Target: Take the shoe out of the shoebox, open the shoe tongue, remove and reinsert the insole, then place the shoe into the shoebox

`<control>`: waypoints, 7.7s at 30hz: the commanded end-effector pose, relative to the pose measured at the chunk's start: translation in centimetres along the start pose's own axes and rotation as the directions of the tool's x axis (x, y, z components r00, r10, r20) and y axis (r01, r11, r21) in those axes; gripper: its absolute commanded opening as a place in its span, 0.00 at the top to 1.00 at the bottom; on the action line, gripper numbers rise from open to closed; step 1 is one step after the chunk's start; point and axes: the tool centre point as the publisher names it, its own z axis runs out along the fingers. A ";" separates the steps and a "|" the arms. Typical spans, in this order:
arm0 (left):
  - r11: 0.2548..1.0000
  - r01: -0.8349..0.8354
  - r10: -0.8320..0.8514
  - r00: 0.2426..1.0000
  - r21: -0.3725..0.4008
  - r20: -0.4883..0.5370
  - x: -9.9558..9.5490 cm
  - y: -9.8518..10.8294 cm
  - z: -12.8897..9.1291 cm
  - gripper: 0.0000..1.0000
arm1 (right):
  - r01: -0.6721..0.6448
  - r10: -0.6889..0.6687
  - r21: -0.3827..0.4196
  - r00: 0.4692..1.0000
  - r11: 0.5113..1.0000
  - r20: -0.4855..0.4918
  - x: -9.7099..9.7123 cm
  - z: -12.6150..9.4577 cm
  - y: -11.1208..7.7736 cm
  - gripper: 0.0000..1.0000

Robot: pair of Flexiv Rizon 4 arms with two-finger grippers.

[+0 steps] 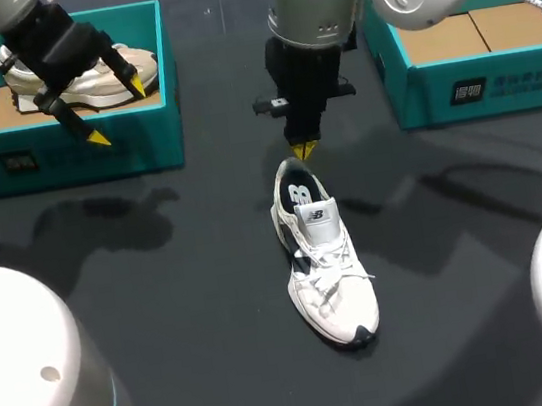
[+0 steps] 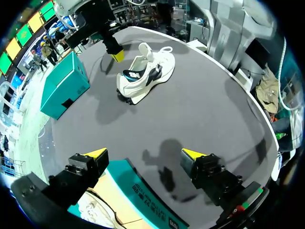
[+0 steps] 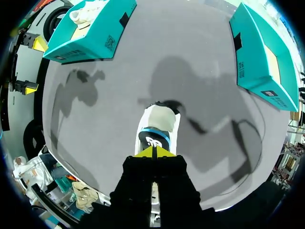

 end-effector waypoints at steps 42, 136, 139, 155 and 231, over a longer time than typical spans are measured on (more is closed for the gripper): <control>1.000 -0.001 0.001 1.000 -0.002 0.000 0.1 0.0 -0.1 0.00 | -0.035 0.113 -0.194 0.906 0.980 0.407 -0.7 8.9 1.1 1.00; 1.000 -0.001 0.001 1.000 -0.002 0.000 0.1 0.0 -0.1 0.00 | 0.155 -0.174 0.168 0.979 0.974 0.109 -0.7 8.6 -1.8 0.85; 1.000 -0.001 0.001 1.000 -0.002 0.000 0.1 0.0 -0.1 0.00 | 0.151 -0.171 0.189 0.981 0.970 0.094 -0.8 8.6 -2.3 0.75; 1.000 -0.001 0.001 1.000 -0.002 0.000 0.1 0.0 -0.1 0.00 | 0.126 -0.152 0.249 0.985 0.960 0.086 1.1 8.0 -4.3 0.04; 1.000 -0.001 0.001 1.000 -0.002 0.000 0.1 0.0 -0.1 0.00 | 0.151 -0.171 0.107 0.963 0.983 0.209 0.1 5.3 -7.4 0.69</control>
